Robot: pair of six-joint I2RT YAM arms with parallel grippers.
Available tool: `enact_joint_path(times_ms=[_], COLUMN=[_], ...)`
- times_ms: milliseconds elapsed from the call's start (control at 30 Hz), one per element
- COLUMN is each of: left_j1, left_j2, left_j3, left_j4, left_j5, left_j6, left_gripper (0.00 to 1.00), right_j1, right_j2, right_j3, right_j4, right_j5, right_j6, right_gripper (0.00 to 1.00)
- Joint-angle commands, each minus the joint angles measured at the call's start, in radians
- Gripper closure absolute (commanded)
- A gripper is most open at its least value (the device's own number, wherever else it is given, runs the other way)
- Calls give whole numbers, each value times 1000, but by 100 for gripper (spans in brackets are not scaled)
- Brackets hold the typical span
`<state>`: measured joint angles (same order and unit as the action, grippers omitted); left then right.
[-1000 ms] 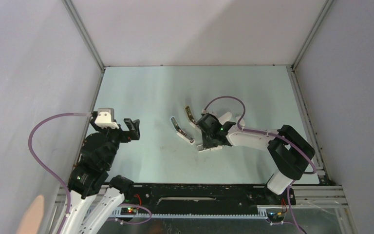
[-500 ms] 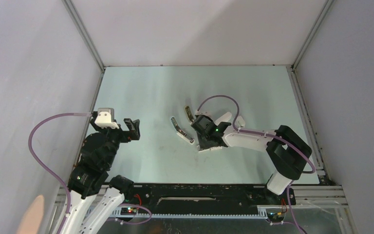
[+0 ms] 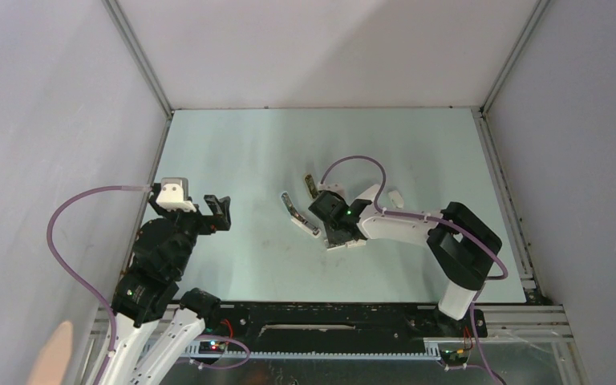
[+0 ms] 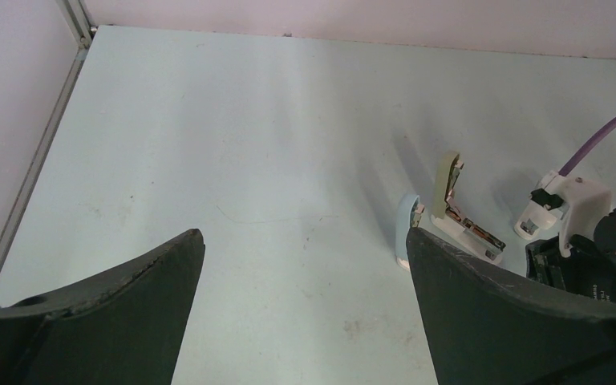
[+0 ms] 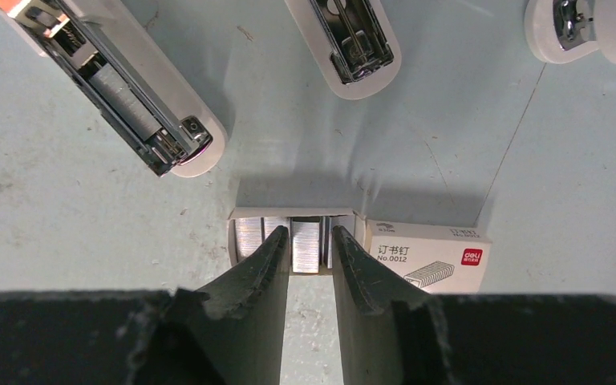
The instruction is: Load the staples into the stapler
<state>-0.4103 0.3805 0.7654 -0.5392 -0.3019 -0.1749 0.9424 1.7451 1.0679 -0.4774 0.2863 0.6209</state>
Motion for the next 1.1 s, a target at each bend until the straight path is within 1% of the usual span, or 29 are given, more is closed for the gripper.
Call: enact_joint_path(times_ms=[0, 167, 400, 1067], left_j1=[-4, -4, -4, -4], left_j2=[3, 6, 8, 6], left_j3=[0, 0, 0, 0], left_j4=[40, 39, 40, 40], left_j5=[15, 15, 17, 17], left_j6=[8, 7, 7, 8], left_gripper=[0, 0, 0, 0], right_j1=[7, 9, 20, 32], right_j2=[17, 26, 34, 84], right_j3=[43, 43, 64, 85], right_j4=[-6, 0, -14, -61], right_j5=[27, 22, 36, 71], right_j6=[-4, -5, -19, -15], right_gripper=[71, 71, 74, 74])
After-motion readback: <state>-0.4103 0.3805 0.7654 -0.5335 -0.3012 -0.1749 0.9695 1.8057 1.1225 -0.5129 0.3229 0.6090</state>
